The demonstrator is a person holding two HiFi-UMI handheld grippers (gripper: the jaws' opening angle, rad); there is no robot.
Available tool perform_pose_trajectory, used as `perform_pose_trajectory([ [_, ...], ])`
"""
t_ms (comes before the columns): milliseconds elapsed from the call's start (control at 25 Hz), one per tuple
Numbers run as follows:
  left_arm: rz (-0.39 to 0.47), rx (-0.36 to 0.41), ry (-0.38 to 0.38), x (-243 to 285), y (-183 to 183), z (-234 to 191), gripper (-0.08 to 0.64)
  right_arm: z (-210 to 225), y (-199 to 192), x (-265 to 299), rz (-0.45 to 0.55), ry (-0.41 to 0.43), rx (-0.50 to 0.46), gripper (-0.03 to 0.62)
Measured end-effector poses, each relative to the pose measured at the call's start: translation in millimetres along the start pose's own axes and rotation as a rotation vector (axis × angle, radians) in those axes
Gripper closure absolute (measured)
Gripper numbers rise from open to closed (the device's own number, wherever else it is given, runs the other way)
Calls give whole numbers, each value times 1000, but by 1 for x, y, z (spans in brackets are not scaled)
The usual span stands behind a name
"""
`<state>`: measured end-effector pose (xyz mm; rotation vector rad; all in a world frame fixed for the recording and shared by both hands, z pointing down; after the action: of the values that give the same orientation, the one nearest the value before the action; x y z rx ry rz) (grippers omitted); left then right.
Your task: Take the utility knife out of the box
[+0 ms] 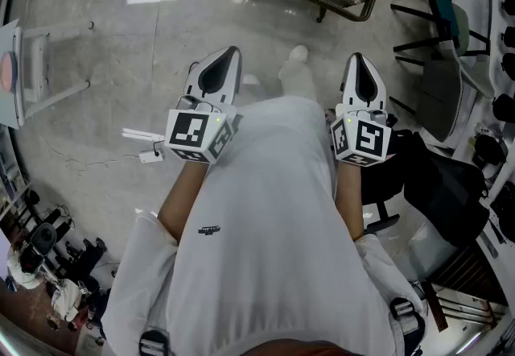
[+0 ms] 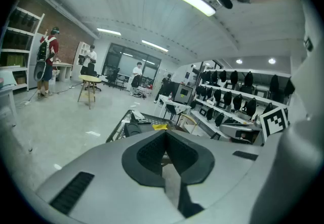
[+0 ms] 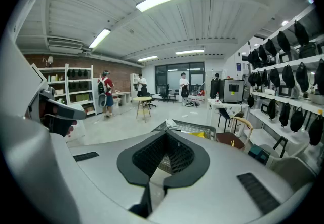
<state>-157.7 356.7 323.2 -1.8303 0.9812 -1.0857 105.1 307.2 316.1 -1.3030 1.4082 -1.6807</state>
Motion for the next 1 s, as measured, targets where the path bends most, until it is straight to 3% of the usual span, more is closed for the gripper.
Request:
perform_pose_trajectory([
  [440,66,38,19,-11,9,92,558,50,25,-59,100,55,-16,594],
  [720,72,62,28,-2,3,145,558,91,6,-80,118,69,66,594],
  [1000,54,74,21,21,-16,190,558,132,-3,-99,153,100,66,594],
])
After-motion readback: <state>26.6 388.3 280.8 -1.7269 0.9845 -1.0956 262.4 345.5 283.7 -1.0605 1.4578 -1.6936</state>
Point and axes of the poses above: the fingertips, and each gripper's own axes: x forward along the fingers, z to its right, y out of its top, the point moved 6 cm from there along -x, backward along the fingers, and after that the axes turned 1 degree about z, right-handed, at the moved point
